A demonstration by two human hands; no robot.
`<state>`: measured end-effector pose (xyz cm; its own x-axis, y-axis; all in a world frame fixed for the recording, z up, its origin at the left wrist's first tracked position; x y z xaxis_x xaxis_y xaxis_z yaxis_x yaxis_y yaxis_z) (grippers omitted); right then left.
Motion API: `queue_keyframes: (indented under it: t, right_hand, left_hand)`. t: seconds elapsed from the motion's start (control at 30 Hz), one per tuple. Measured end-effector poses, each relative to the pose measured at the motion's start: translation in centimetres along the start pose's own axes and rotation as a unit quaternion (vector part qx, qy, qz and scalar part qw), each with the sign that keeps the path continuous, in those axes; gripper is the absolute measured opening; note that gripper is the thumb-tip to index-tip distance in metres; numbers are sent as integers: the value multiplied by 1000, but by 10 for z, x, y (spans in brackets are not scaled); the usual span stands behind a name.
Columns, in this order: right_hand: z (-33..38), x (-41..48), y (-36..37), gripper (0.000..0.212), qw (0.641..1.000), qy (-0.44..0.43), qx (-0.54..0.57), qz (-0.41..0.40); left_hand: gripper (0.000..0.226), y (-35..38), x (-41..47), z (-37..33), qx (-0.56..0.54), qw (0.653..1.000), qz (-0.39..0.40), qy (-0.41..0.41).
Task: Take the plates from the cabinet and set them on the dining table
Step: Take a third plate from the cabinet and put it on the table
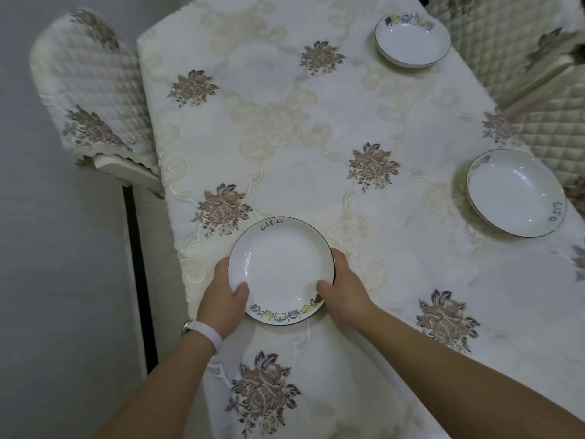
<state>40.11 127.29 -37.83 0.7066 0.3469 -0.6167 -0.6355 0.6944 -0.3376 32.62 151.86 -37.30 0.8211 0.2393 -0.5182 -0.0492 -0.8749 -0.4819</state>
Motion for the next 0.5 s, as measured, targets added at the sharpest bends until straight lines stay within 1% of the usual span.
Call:
queue_keyframes:
  t: [0.1, 0.17, 0.23, 0.3, 0.37, 0.43, 0.5]
  right_hand:
    - [3, -6, -3, 58, 1000, 8, -8, -3]
    - [4, -13, -7, 53, 1000, 11, -12, -11]
    - [6, -24, -13, 48, 999, 12, -16, -31]
    - [9, -40, -19, 46, 998, 10, -28, -50]
    - [14, -60, -26, 50, 996, -2, -65, -62]
    - [19, -83, -32, 53, 990, -24, -116, -81]
    - [27, -109, -38, 54, 981, -43, -160, -102]
  left_hand:
    - [54, -4, -6, -10, -16, 999, 29, 17]
    - [51, -7, -15, -16, -21, 998, 51, 29]
    - [49, -12, -25, -20, 3, 997, 65, 32]
    - [55, -22, -39, -21, 91, 995, 38, 21]
    - [62, -32, -52, -29, 153, 988, -7, 36]
    - [64, -35, -66, -45, 176, 981, -17, 79]
    - [63, -36, -80, -63, 209, 969, -10, 129]
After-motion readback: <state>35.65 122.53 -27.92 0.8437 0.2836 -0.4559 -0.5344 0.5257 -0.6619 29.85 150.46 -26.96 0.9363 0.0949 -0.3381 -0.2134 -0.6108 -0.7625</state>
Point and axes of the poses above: each hand's wrist, its own x-axis towards the middle knuckle, its own y-axis out of the palm, z = x × y, the point moved 7 cm from there along x, towards the middle knuckle, and after that the axes turned 9 degrees about z, right-handed, at the moved point
